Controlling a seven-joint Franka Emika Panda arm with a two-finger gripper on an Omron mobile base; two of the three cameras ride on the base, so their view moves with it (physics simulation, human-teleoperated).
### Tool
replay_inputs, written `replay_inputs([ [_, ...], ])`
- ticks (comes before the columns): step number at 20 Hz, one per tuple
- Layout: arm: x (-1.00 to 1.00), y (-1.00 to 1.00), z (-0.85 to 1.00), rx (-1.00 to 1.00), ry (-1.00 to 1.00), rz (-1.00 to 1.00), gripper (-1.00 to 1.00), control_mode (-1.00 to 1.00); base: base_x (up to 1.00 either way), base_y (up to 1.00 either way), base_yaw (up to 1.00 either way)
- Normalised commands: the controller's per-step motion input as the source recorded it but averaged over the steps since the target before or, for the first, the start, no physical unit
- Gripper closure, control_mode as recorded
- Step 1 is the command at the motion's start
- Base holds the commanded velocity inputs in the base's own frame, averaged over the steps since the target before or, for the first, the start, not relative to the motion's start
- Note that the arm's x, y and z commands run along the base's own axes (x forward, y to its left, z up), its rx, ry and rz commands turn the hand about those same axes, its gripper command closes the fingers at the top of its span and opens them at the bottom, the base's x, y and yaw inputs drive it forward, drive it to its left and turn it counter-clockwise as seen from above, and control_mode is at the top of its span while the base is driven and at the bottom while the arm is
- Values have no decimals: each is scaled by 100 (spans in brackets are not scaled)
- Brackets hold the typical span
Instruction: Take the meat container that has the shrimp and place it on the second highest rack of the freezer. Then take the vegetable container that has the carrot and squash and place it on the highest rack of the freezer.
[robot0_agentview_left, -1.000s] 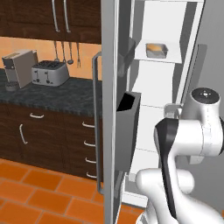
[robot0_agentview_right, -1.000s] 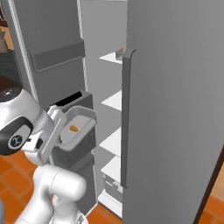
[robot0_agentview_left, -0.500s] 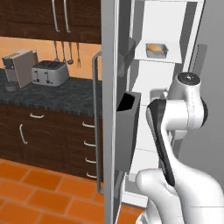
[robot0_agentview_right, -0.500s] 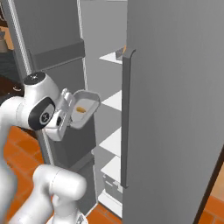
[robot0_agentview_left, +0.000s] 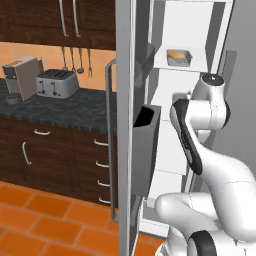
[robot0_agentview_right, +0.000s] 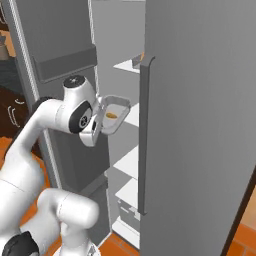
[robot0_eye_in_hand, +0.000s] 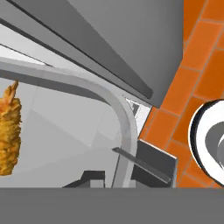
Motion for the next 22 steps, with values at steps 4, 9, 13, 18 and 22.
replay_inputs([
  [4,67,-58,-11,3,0,0,100,-100,0,0,0],
  [9,78,-28,-26,0,-1,0,100,-100,0,0,0],
  [13,61,-6,-62,0,-5,0,100,-100,0,0,0],
  [18,87,-4,-26,0,-3,0,100,-100,0,0,0],
  [22,87,-44,-20,2,0,-1,100,-100,0,0,0],
])
